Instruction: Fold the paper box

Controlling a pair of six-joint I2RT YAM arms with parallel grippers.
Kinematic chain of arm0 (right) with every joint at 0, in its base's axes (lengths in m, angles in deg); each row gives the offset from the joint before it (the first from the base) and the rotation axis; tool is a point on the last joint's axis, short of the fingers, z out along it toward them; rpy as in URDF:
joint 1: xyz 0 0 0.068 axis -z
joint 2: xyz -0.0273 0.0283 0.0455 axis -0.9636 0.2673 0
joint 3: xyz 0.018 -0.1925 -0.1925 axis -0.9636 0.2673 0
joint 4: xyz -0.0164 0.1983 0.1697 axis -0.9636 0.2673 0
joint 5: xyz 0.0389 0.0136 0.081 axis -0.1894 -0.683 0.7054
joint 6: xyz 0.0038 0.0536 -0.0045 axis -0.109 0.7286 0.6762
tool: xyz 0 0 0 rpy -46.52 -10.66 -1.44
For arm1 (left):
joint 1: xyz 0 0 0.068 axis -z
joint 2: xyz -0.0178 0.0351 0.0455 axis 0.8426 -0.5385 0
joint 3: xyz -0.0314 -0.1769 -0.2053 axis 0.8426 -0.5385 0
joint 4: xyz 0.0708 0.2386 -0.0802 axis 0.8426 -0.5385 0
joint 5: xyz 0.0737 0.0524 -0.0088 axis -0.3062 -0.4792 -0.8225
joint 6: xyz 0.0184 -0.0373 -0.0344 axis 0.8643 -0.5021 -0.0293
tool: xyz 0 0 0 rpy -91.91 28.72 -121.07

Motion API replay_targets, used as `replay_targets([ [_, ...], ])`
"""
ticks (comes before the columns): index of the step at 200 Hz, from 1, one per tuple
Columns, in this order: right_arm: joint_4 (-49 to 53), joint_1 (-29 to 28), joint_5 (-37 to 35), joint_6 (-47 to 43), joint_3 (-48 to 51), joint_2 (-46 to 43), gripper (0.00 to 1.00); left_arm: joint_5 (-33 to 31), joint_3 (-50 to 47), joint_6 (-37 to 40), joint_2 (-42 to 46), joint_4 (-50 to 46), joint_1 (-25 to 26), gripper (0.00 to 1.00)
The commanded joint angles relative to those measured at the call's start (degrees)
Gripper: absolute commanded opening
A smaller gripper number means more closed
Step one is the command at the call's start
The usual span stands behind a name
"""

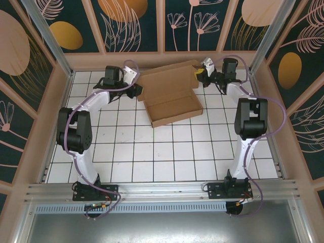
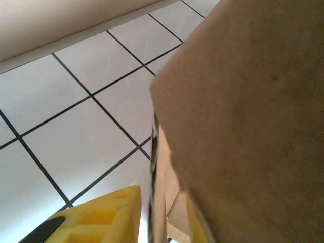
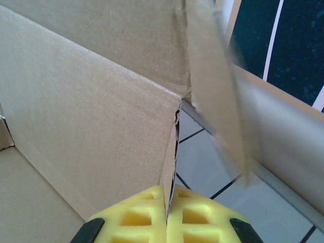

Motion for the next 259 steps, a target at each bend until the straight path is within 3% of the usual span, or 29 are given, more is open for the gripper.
replay_targets([
  [1, -4.2, -1.9, -5.6, 2.5, 6.0, -5.6, 0.0, -1.6, -2.1, -1.6, 3.4, 1.7, -0.6, 0.3],
  [38, -7.6, -3.1, -9.7, 3.7, 12.9, -9.6, 0.0, -3.6, -5.0, -2.1, 6.5, 3.7, -0.7, 0.28],
  [106, -8.0, -4.0, -14.6, 4.3, 16.5, -12.8, 0.0, -2.2, -5.7, -2.4, 6.3, 3.6, -0.7, 0.0],
  [118, -6.8, -5.4, -17.9, 3.6, 16.2, -13.2, 0.0, -1.4, -6.1, -3.0, 6.6, 4.4, -0.7, 0.0],
  [146, -4.7, -12.9, -35.0, 2.8, 16.2, -13.9, 0.0, -4.7, -10.3, -9.7, 8.7, 12.7, -0.5, 0.0],
  [174, -5.5, -17.3, -39.1, 13.5, 16.9, -15.0, 0.0, -9.9, -17.9, -14.2, 12.9, 23.4, 0.7, 0.01],
  [208, -15.5, -19.1, -43.2, 31.9, 26.1, -20.0, 0.0, -14.0, -22.5, -20.0, 15.0, 28.9, 2.1, 0.01],
  [233, -18.8, -19.2, -39.4, 42.7, 31.3, -23.1, 0.0, -16.5, -24.2, -24.8, 14.7, 30.8, 3.6, 0.01],
  [259, -15.1, -19.7, -39.5, 51.8, 29.0, -22.8, 0.0, -21.8, -24.7, -28.7, 14.0, 30.3, 5.7, 0.01],
])
